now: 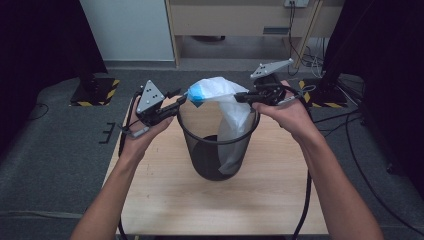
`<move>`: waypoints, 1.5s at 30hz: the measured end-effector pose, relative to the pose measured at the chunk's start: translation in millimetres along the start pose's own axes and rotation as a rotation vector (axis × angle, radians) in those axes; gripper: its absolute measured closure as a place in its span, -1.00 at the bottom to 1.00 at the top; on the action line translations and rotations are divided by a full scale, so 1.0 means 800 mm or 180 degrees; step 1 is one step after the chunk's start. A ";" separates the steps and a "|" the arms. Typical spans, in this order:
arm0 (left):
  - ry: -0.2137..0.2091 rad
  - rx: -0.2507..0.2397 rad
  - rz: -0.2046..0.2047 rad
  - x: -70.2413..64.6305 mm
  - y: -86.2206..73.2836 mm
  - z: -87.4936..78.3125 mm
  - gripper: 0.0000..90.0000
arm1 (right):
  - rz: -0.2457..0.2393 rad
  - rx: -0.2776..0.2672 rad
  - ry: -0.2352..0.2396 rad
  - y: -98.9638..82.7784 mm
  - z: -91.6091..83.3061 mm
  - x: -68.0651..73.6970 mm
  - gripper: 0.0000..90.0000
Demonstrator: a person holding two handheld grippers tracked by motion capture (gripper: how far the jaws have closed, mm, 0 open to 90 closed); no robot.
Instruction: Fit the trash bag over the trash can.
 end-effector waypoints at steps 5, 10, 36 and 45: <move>-0.0059 -0.0012 0.0078 -0.005 0.006 0.006 0.37 | -0.0014 0.0013 0.0018 0.000 0.002 0.002 1.00; -0.0160 -0.0074 0.0247 -0.017 0.010 0.006 0.63 | -0.0012 0.0016 0.0016 0.000 0.002 0.002 1.00; -0.0327 -0.0027 0.0159 -0.025 0.020 0.009 1.00 | -0.0441 -0.0119 0.0225 0.035 0.027 0.035 0.69; -0.0264 -0.0042 0.0028 -0.013 0.018 0.008 1.00 | -0.0357 -0.0097 0.0273 0.029 0.021 0.030 1.00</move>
Point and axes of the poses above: each handheld gripper's, and its own axes: z roughly forward along the jaws, y roughly out of its top, x roughly to its left, the point moved 7 cm from there along z, roughly forward along the jaws, and after that the axes turned 10 degrees about y, right-handed, at the moved point
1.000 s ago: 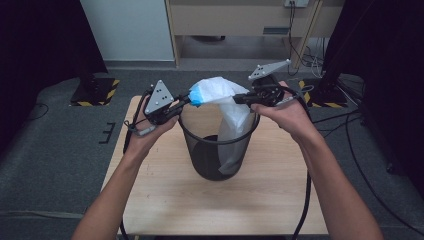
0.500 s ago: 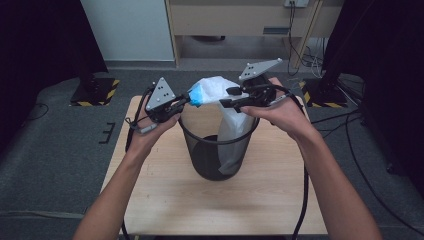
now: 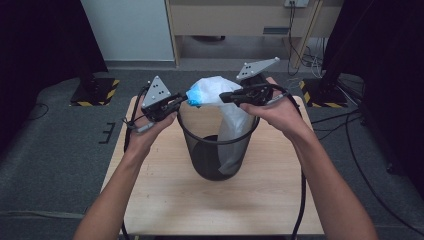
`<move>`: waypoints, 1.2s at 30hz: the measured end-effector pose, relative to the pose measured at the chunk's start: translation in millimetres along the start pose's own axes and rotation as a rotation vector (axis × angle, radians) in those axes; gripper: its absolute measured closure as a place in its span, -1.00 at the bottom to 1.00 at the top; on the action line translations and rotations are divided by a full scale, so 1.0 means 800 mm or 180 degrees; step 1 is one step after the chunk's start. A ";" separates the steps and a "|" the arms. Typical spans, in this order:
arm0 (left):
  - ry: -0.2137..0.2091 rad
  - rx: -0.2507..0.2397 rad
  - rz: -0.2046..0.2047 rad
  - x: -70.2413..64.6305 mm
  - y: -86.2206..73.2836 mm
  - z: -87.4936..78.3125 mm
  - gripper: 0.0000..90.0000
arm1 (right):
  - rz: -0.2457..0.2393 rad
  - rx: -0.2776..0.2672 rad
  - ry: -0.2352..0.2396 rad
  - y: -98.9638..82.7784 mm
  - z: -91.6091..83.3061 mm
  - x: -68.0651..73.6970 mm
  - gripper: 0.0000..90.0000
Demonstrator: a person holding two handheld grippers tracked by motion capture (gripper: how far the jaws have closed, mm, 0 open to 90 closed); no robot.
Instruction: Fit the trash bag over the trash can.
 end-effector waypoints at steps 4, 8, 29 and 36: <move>-0.0009 -0.0010 0.0003 -0.003 0.000 0.003 1.00 | 0.0048 -0.0050 -0.0030 -0.004 -0.007 -0.004 1.00; 0.0008 -0.0017 -0.0001 -0.005 0.001 0.004 1.00 | 0.0056 -0.0037 -0.0042 -0.012 -0.013 -0.006 1.00; 0.0186 0.0070 -0.0061 0.010 -0.003 -0.005 1.00 | 0.0243 0.0050 -0.0152 -0.039 -0.022 -0.021 0.95; 0.0152 0.0089 -0.0073 0.007 -0.007 -0.002 1.00 | 0.0147 -0.0014 -0.0160 -0.031 -0.015 -0.013 0.33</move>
Point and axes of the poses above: each handheld gripper's, and its own axes: z roughly forward along the jaws, y roughly out of its top, x roughly to its left, the point moved 7 cm from there along z, roughly forward along the jaws, and after that the axes turned 10 degrees about y, right-handed, at the moved point
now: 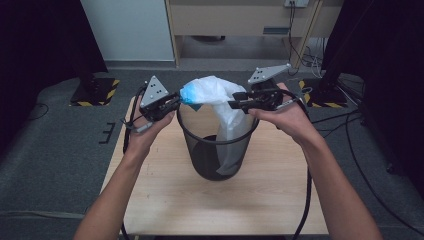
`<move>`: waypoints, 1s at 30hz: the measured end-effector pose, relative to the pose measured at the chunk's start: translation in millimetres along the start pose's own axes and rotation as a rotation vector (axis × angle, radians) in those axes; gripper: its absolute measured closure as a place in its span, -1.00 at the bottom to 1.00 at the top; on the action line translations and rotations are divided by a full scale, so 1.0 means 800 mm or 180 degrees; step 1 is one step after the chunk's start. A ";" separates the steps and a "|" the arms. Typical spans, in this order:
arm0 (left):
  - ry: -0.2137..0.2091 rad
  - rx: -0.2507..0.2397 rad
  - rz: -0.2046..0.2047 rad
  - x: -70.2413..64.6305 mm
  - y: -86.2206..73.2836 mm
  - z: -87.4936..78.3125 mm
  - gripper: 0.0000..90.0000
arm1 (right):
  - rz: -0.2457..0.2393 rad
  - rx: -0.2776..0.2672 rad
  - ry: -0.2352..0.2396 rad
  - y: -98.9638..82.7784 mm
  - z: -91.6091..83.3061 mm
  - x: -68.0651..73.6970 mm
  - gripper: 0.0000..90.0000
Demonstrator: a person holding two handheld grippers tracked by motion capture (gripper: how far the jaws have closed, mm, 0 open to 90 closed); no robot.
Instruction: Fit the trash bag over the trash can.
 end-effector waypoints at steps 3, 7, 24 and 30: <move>-0.0008 -0.0017 0.0007 0.000 0.001 0.000 1.00 | -0.0006 -0.0018 -0.0042 0.004 0.006 -0.001 0.08; -0.0008 -0.0037 -0.0007 0.001 0.003 -0.002 1.00 | -0.0026 0.0001 -0.0074 0.007 0.016 -0.002 -0.02; -0.0094 -0.0104 -0.0245 0.033 0.000 0.003 1.00 | 0.0155 0.0004 -0.0076 -0.003 0.002 -0.016 1.00; -0.0020 -0.0161 -0.0351 0.054 0.002 -0.008 1.00 | 0.0246 0.0033 -0.0146 -0.015 -0.013 -0.028 1.00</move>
Point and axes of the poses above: each handheld gripper's, and its own axes: z roughly forward along the jaws, y roughly out of its top, x roughly to its left, the point moved 7 cm from there along z, roughly forward along the jaws, and after that the axes turned 10 degrees about y, right-handed, at the moved point
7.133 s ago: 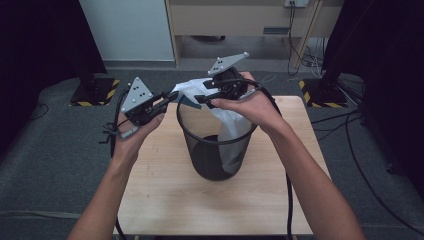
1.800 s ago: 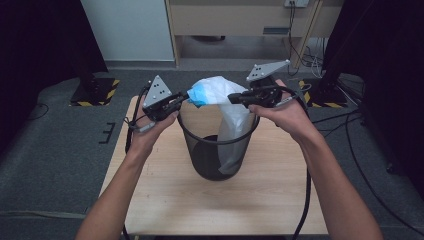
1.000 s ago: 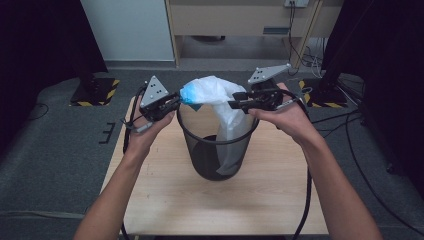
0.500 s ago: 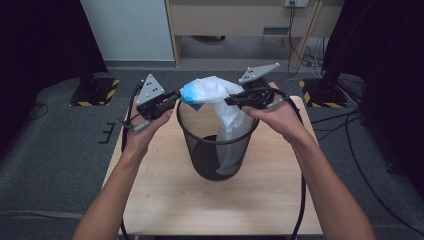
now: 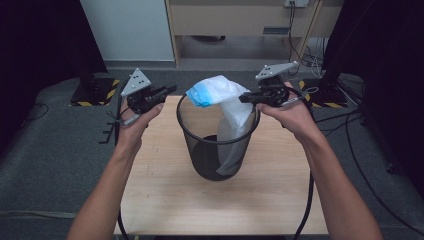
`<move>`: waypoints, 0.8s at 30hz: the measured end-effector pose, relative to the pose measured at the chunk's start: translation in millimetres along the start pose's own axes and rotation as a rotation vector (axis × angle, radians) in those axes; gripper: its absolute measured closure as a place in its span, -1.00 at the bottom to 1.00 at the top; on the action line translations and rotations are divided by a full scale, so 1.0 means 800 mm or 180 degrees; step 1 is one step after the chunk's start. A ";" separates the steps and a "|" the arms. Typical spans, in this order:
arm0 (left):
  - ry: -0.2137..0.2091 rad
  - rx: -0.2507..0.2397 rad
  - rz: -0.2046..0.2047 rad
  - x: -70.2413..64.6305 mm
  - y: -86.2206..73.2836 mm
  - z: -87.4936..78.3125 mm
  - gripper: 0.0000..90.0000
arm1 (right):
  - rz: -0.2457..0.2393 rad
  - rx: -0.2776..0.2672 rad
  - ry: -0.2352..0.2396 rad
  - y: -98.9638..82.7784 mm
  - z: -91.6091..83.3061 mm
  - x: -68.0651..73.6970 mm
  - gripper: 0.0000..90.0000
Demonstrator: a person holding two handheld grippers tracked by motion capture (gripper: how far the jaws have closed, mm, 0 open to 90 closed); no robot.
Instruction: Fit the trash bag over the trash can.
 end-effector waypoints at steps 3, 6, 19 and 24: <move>0.0015 -0.0011 -0.0020 0.006 0.002 -0.005 1.00 | 0.0058 -0.0006 0.0011 -0.007 -0.004 -0.005 1.00; -0.0015 0.0018 0.0030 0.002 0.000 -0.005 1.00 | 0.0085 -0.0053 0.0052 -0.011 -0.004 -0.006 1.00; -0.0193 0.0089 0.0205 -0.030 -0.010 0.010 0.77 | 0.0142 -0.0195 0.0099 -0.001 -0.013 -0.004 1.00; -0.0244 0.0138 0.0290 -0.038 -0.012 0.013 0.59 | 0.0130 -0.0224 0.0117 0.005 -0.015 -0.001 1.00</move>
Point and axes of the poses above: each handheld gripper's, and its own axes: z roughly forward along the jaws, y roughly out of its top, x roughly to its left, the point moved 7 cm from there along z, roughly forward along the jaws, and after that the axes turned 10 degrees about y, right-handed, at the moved point
